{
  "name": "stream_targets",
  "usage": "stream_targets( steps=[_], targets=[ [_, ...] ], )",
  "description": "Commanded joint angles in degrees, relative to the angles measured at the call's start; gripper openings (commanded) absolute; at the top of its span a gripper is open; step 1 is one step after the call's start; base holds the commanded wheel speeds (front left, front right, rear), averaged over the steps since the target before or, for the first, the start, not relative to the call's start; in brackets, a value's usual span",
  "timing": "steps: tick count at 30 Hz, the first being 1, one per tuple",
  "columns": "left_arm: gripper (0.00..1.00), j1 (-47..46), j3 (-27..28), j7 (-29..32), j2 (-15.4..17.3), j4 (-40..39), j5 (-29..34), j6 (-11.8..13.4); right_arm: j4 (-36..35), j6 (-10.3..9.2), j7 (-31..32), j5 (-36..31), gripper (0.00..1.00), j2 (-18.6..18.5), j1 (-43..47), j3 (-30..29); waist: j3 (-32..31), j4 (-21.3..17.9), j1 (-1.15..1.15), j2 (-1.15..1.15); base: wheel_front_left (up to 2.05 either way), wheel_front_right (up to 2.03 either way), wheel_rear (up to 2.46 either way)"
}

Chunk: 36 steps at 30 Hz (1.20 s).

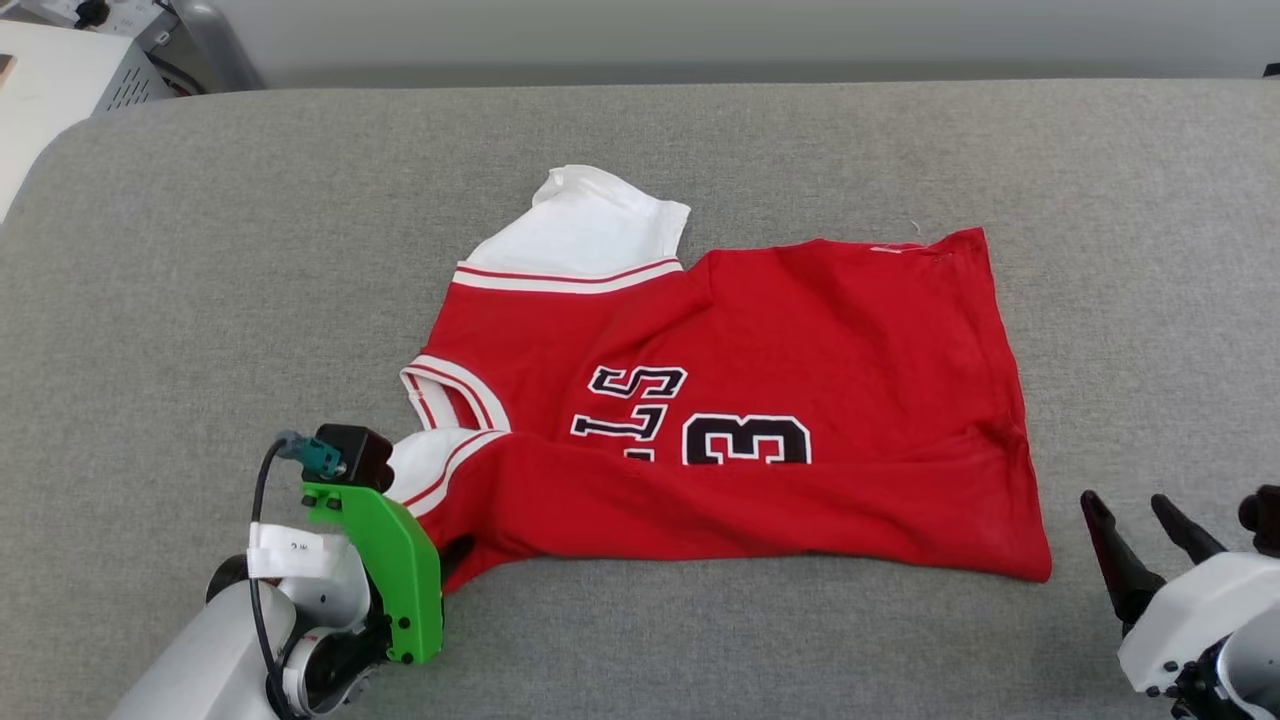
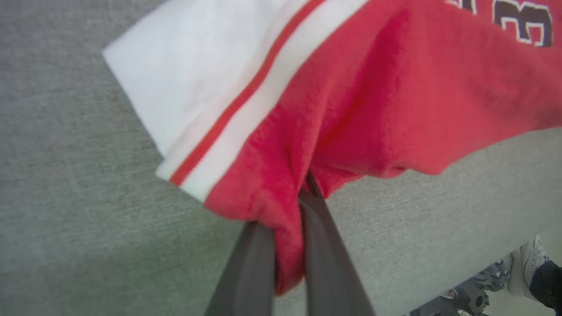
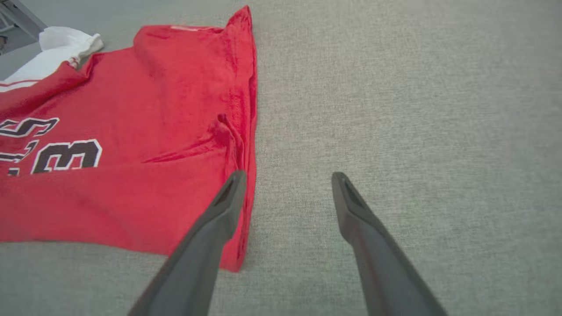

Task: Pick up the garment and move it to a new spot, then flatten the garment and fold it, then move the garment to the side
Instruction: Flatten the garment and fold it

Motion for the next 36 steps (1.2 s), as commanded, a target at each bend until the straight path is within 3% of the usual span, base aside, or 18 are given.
stream_targets(
  steps=[1,9,17,18,19,20,36],
  targets=[
    [0.00,1.17,-0.31,-0.57,-0.27,-1.21,0.33,0.24,0.54,-0.04,2.29,1.13,1.00,-1.24,-1.41,0.96,-0.20,0.39,0.00,0.00,0.00,0.00,0.00],
    [0.00,3.40,1.51,-2.89,2.28,-10.98,1.59,2.75,3.40,-0.04,16.51,6.81,1.00,-5.95,-6.10,7.39,1.20,1.71,0.00,0.00,0.00,0.00,0.00],
    [0.00,4.67,1.60,-3.75,2.48,-15.37,2.01,3.94,9.89,-0.04,24.45,10.14,1.00,-6.63,-9.18,12.68,3.03,3.13,0.00,0.00,0.00,0.00,0.00],
    [0.00,4.75,1.65,-3.85,2.43,-15.38,1.95,4.03,10.45,-0.04,25.34,10.60,0.69,-6.54,-9.19,13.21,3.10,3.22,0.00,0.00,0.00,0.00,0.00],
    [0.00,4.87,1.72,-3.93,2.35,-15.31,1.84,4.17,11.00,-0.04,26.19,11.17,0.23,-6.37,-9.21,13.69,3.16,3.32,0.00,0.00,0.00,0.00,0.00],
    [0.00,4.99,1.80,-3.95,2.27,-15.20,1.68,4.31,11.35,-0.04,26.61,11.61,0.00,-6.26,-9.28,13.93,3.18,3.36,0.00,0.00,0.00,0.00,0.00],
    [0.00,11.98,2.21,-4.45,3.92,-16.75,-0.26,6.12,6.40,-0.04,22.75,12.04,0.00,-7.51,-8.15,15.77,-6.20,2.70,0.00,0.00,0.00,0.00,0.00]
  ],
)
